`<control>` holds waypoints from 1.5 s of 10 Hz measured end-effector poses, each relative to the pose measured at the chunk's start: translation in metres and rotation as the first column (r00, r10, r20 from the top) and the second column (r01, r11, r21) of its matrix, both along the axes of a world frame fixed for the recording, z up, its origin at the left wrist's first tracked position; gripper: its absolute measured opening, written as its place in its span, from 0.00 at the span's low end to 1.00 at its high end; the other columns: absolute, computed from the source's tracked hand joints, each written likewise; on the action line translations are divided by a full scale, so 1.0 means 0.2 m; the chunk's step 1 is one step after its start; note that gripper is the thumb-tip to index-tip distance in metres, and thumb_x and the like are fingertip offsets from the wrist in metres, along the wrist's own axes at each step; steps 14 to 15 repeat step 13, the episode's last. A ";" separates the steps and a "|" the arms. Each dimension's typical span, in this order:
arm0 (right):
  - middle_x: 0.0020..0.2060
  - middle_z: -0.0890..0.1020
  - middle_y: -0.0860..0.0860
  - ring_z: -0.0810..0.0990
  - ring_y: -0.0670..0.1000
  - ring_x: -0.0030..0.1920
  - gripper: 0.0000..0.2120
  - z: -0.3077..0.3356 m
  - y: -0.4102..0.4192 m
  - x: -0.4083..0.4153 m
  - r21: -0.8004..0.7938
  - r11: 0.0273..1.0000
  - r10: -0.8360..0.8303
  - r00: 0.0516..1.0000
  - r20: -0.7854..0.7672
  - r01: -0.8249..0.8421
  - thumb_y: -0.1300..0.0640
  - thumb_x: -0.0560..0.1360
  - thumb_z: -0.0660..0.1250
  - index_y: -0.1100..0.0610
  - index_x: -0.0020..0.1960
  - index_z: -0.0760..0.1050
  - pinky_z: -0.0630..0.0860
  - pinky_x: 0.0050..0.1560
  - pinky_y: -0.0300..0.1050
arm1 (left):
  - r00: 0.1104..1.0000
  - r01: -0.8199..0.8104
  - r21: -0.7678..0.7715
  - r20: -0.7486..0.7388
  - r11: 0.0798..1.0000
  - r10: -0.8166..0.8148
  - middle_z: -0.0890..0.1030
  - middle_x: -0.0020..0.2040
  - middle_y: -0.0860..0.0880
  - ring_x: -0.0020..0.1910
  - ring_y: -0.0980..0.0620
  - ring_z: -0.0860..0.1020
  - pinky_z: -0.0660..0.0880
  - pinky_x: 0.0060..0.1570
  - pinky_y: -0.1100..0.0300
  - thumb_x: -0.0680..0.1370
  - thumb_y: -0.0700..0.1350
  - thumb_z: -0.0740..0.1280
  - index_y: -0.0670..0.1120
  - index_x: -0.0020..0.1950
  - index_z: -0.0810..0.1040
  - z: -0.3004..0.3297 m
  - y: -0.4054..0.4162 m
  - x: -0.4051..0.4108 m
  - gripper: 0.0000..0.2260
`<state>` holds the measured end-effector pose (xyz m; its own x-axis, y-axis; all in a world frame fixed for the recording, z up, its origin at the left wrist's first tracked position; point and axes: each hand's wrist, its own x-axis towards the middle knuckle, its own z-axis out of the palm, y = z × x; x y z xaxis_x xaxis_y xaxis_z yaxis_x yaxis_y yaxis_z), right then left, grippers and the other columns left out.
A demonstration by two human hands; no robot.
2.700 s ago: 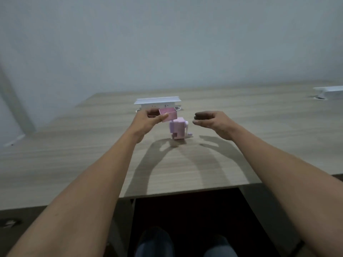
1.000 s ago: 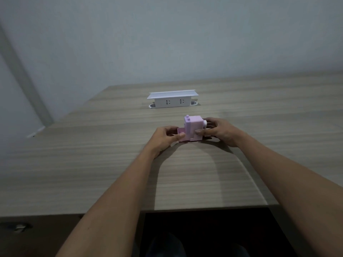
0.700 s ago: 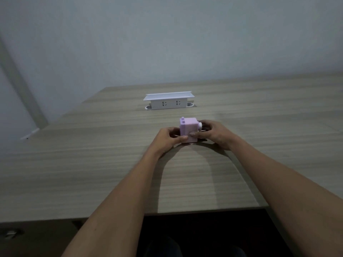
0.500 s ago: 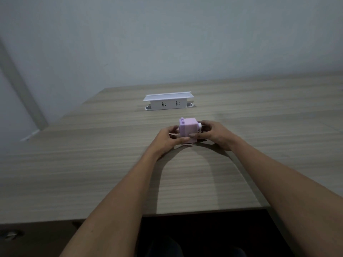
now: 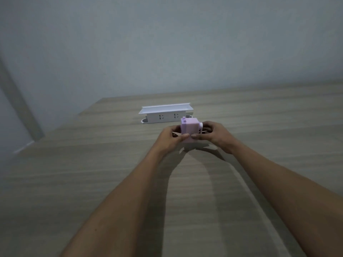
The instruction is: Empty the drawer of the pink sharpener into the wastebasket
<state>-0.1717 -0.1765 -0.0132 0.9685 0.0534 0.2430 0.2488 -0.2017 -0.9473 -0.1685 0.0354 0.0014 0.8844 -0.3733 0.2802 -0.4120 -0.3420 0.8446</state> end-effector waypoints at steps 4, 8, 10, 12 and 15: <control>0.56 0.84 0.62 0.83 0.53 0.53 0.22 0.00 -0.18 0.59 -0.009 1.000 -0.017 1.000 0.021 0.017 0.67 0.70 0.76 0.67 0.63 0.78 0.81 0.55 0.40 | 0.998 -0.060 0.052 -0.018 0.997 0.061 0.83 0.60 0.43 0.55 0.47 0.82 0.79 0.39 0.68 0.79 0.44 0.70 0.40 0.69 0.77 -0.01 -0.22 0.63 0.19; 0.58 0.83 0.66 0.83 0.55 0.52 0.22 -0.12 -0.25 0.85 0.028 1.000 0.002 1.000 -0.019 -0.002 0.69 0.72 0.74 0.69 0.65 0.76 0.83 0.49 0.40 | 0.989 -0.147 -0.005 -0.036 0.989 0.147 0.85 0.59 0.41 0.57 0.44 0.83 0.79 0.60 0.50 0.77 0.43 0.72 0.38 0.67 0.79 -0.16 -0.31 0.87 0.20; 0.57 0.84 0.63 0.83 0.59 0.57 0.25 -0.13 -0.25 0.84 0.011 0.999 -0.035 0.998 -0.051 0.036 0.68 0.69 0.77 0.69 0.64 0.76 0.82 0.58 0.48 | 0.984 -0.168 0.014 -0.052 0.986 0.168 0.83 0.61 0.42 0.58 0.45 0.82 0.78 0.63 0.49 0.76 0.45 0.74 0.38 0.69 0.77 -0.17 -0.32 0.89 0.23; 0.72 0.74 0.60 0.74 0.56 0.70 0.54 -0.07 -0.21 0.67 -0.191 0.973 -0.149 0.986 -0.075 0.132 0.50 0.60 0.85 0.65 0.77 0.62 0.72 0.71 0.53 | 0.972 -0.203 0.056 -0.106 0.978 0.208 0.73 0.73 0.41 0.68 0.43 0.75 0.74 0.67 0.46 0.73 0.50 0.76 0.37 0.78 0.65 -0.08 -0.23 0.77 0.39; 0.73 0.71 0.61 0.72 0.59 0.72 0.42 -0.03 -0.17 0.53 -0.480 0.832 -0.293 0.955 0.046 0.279 0.50 0.71 0.77 0.65 0.77 0.62 0.69 0.70 0.52 | 0.967 -0.241 0.090 -0.057 0.966 0.247 0.73 0.73 0.40 0.66 0.44 0.76 0.75 0.66 0.46 0.75 0.47 0.75 0.38 0.77 0.65 -0.03 -0.15 0.64 0.35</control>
